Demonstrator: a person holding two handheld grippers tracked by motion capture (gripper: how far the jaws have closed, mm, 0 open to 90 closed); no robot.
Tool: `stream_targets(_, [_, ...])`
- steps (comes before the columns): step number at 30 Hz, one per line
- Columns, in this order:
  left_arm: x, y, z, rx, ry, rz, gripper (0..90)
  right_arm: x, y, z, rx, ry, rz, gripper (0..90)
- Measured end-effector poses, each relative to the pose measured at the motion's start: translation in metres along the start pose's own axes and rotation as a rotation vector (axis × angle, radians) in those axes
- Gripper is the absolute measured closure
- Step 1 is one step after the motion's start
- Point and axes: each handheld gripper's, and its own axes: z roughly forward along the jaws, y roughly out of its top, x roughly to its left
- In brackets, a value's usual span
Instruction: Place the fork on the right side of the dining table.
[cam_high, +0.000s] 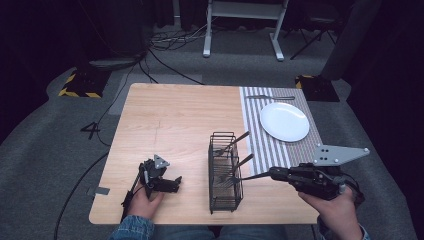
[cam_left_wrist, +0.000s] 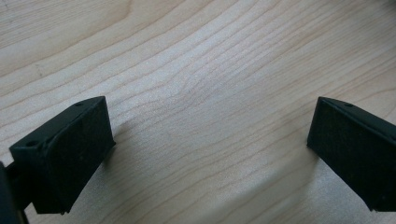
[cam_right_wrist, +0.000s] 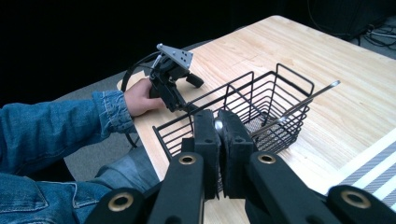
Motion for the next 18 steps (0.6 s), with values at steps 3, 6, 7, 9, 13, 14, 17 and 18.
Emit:
stream_targets(3, [0.0,0.001,0.0,0.0,0.001,0.004,0.3,0.0,0.001,-0.006,-0.009,-0.013,0.001,86.8])
stream_targets(6, [0.0,0.001,0.0,0.001,0.0,0.003,0.3,-0.001,0.002,-0.013,-0.023,-0.019,0.004,86.7])
stream_targets(7, [0.0,0.001,0.0,0.001,0.0,0.003,0.3,-0.001,0.002,-0.016,-0.027,-0.02,0.006,86.8])
stream_targets(9, [0.0,0.001,0.0,0.001,-0.001,0.001,0.3,0.0,0.003,-0.023,-0.047,-0.014,0.01,86.8])
stream_targets(13, [0.0,0.001,0.001,0.003,-0.002,0.005,0.3,0.002,0.004,-0.034,-0.07,-0.027,0.012,86.8])
stream_targets(14, [0.001,0.001,0.001,0.002,-0.002,0.005,0.3,0.002,0.003,-0.041,-0.077,-0.047,0.013,86.8])
stream_targets(17, [0.001,0.001,0.001,0.003,-0.001,0.006,0.3,0.001,0.002,-0.05,-0.088,-0.068,0.02,86.8])
stream_targets(18, [0.001,0.001,0.001,0.003,-0.001,0.006,0.3,0.001,0.002,-0.05,-0.088,-0.068,0.02,86.8])
